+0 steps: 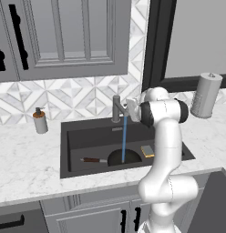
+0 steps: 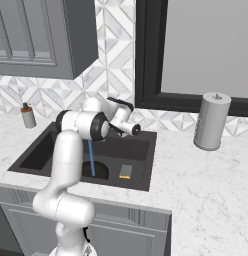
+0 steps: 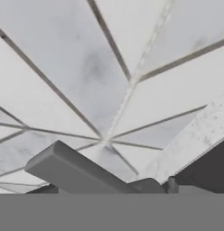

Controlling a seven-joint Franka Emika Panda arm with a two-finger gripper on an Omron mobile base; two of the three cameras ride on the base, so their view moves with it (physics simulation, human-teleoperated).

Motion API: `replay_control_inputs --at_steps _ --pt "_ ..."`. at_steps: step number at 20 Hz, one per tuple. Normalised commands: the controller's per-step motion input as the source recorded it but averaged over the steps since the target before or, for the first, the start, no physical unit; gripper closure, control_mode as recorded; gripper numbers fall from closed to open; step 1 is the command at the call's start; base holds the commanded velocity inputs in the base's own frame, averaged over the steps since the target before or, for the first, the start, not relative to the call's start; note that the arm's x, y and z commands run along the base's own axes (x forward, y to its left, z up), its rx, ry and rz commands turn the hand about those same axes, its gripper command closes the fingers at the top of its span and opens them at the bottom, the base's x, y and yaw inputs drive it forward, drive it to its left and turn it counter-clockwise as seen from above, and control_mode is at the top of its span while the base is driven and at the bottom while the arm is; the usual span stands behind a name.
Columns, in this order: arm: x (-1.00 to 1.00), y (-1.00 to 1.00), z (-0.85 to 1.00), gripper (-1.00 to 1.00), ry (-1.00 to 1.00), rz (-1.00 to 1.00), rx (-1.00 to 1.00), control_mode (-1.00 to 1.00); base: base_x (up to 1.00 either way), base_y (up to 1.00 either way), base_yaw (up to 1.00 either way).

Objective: Pick the pan and sponge and place them into the sink. Then turn on the water.

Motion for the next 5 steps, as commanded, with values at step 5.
replay_control_inputs --at_steps 5 --pt "0.00 0.00 0.00 1.00 0.00 0.00 0.00 -1.00 0.00 0.00 0.00"
